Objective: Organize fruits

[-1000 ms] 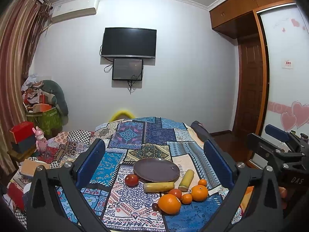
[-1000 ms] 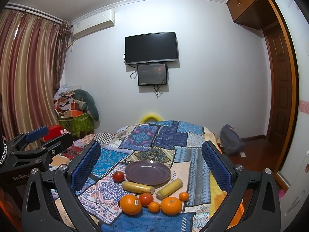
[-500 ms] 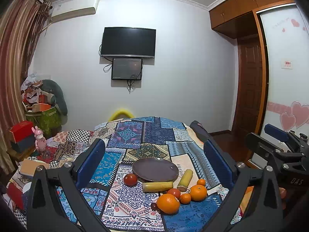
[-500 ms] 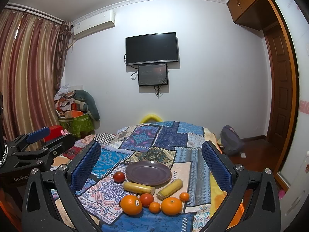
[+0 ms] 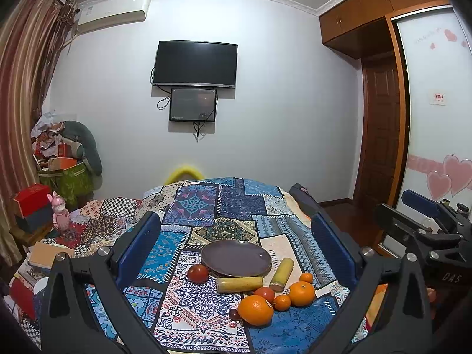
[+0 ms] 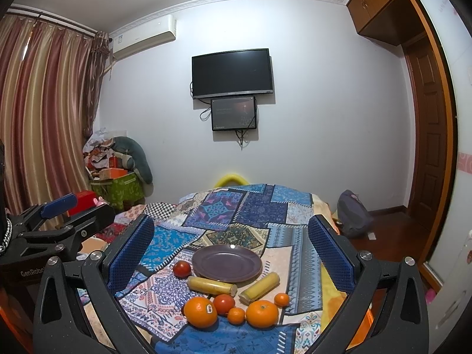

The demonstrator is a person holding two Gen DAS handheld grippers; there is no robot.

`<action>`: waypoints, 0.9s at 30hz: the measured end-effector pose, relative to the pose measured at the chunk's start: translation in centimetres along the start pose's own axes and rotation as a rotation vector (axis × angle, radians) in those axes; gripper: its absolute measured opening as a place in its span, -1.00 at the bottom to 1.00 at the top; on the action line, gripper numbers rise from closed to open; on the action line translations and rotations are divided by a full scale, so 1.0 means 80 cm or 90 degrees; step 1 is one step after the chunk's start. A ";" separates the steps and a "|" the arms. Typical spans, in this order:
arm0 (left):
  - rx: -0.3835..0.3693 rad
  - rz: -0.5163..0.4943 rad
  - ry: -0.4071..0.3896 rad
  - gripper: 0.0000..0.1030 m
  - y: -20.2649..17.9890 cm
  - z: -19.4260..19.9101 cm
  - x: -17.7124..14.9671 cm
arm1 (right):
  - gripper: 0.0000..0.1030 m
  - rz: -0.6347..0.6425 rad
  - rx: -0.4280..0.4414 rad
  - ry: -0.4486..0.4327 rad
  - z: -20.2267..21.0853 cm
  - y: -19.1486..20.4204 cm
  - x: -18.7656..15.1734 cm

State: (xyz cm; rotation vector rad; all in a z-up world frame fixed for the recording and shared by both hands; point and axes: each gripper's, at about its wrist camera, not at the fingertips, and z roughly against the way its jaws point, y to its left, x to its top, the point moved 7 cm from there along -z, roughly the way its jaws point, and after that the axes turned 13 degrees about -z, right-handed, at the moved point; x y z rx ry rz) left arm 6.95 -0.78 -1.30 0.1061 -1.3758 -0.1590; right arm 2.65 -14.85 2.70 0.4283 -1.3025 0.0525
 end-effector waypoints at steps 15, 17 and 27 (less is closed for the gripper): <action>-0.006 -0.006 0.015 0.92 -0.006 -0.010 -0.006 | 0.98 -0.004 0.001 0.014 -0.008 -0.007 -0.010; -0.007 -0.009 0.022 0.80 -0.008 -0.014 -0.007 | 0.93 -0.002 -0.003 0.023 -0.012 -0.011 -0.013; -0.060 -0.006 0.127 0.42 -0.027 -0.073 -0.049 | 0.36 -0.017 -0.009 0.107 -0.043 -0.050 -0.050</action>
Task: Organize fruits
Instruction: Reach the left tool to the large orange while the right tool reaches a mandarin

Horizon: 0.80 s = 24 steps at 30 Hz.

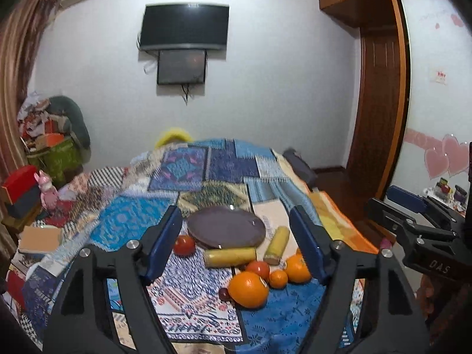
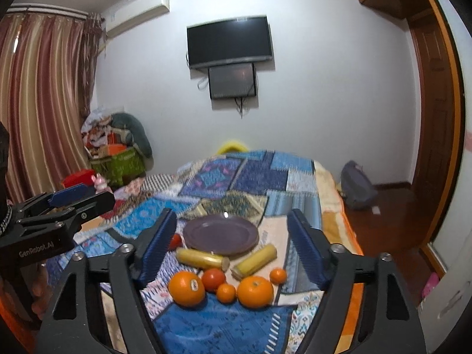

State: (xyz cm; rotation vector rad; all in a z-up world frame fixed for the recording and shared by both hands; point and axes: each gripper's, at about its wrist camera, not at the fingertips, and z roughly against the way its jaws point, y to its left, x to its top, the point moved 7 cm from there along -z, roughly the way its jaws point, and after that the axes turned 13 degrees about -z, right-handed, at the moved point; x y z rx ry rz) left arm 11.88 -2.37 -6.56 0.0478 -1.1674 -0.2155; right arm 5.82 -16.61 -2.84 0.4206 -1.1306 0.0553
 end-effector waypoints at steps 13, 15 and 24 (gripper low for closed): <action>-0.074 0.007 0.168 0.37 -0.023 -0.105 -0.081 | 0.10 -0.038 -0.016 0.160 -0.058 -0.052 -0.065; -0.083 0.007 0.186 0.37 -0.026 -0.116 -0.092 | 0.10 -0.045 -0.016 0.180 -0.065 -0.057 -0.073; -0.118 -0.005 0.245 0.37 -0.041 -0.156 -0.130 | 0.09 -0.063 -0.025 0.253 -0.097 -0.073 -0.109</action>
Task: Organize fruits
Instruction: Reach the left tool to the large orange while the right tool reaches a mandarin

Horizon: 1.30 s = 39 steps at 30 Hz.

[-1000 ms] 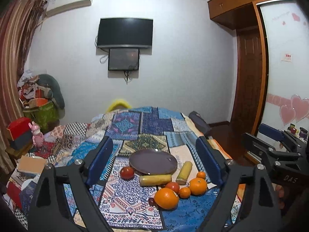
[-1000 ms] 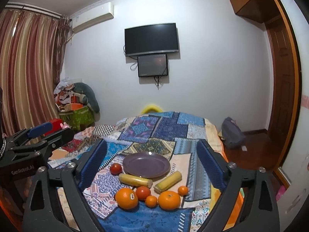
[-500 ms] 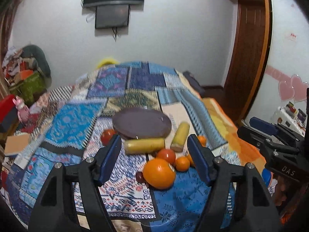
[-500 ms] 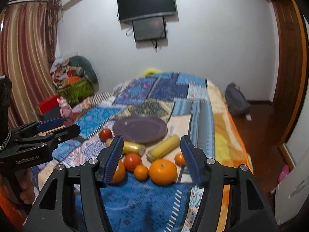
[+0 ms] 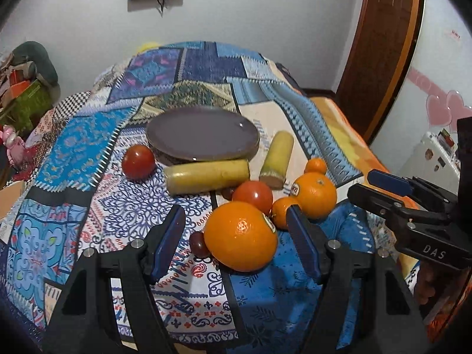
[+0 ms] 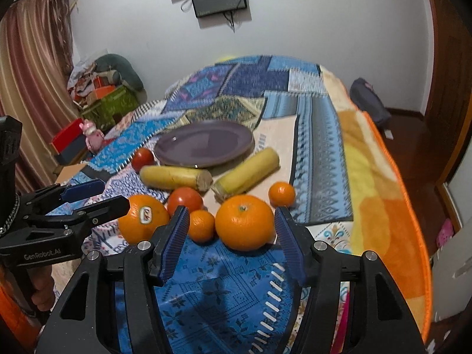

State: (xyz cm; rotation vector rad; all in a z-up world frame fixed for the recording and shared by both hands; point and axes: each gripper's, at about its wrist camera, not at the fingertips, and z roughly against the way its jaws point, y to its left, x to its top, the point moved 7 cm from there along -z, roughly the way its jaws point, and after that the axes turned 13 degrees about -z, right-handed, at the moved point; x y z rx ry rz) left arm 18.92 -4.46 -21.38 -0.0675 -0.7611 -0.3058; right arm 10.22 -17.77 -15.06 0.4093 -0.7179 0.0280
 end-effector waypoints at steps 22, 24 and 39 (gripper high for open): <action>-0.037 -0.009 0.060 0.33 -0.010 -0.063 -0.021 | 0.16 -0.021 -0.022 0.084 -0.074 -0.027 -0.010; -0.038 -0.010 0.057 0.32 -0.009 -0.062 -0.021 | 0.20 -0.031 -0.015 0.087 -0.076 -0.029 -0.010; -0.035 0.006 0.054 0.30 -0.006 -0.049 -0.012 | 0.20 -0.026 -0.014 0.095 -0.083 -0.027 -0.009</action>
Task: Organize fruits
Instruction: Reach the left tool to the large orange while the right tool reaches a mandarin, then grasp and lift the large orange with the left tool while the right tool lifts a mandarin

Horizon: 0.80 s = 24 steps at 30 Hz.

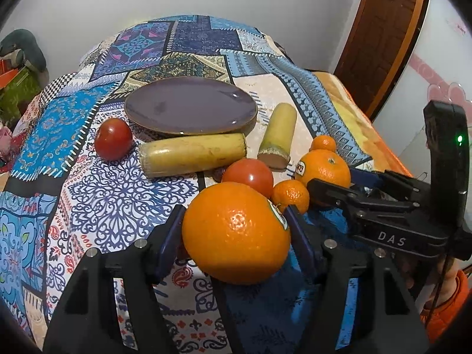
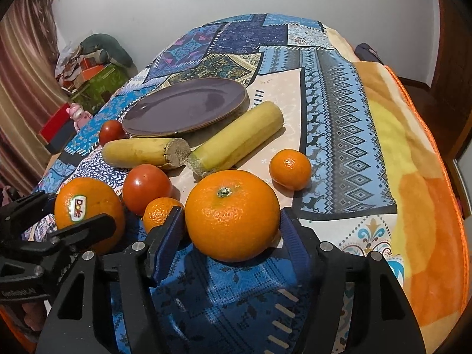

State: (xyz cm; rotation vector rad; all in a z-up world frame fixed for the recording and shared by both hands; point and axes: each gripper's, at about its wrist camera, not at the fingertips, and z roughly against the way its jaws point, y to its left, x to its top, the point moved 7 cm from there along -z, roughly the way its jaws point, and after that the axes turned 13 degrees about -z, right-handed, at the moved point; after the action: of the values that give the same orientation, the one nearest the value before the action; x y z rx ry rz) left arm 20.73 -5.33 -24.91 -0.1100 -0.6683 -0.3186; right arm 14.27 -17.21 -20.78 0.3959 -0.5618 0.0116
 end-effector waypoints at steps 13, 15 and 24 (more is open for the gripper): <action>0.044 0.006 -0.065 0.30 0.024 0.061 0.036 | 0.19 0.001 0.007 -0.071 0.060 0.009 0.026; 0.048 0.010 -0.074 0.30 0.031 0.068 0.043 | 0.19 0.006 0.011 -0.085 0.067 0.016 0.035; 0.082 0.024 -0.118 0.30 0.073 0.095 0.088 | 0.19 0.046 0.029 -0.144 0.083 0.053 0.082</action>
State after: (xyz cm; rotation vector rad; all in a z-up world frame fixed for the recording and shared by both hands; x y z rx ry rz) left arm 23.30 -0.06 -14.57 -0.0293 -0.8678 -0.2300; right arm 15.92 -16.34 -10.70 0.4234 -0.8007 0.0491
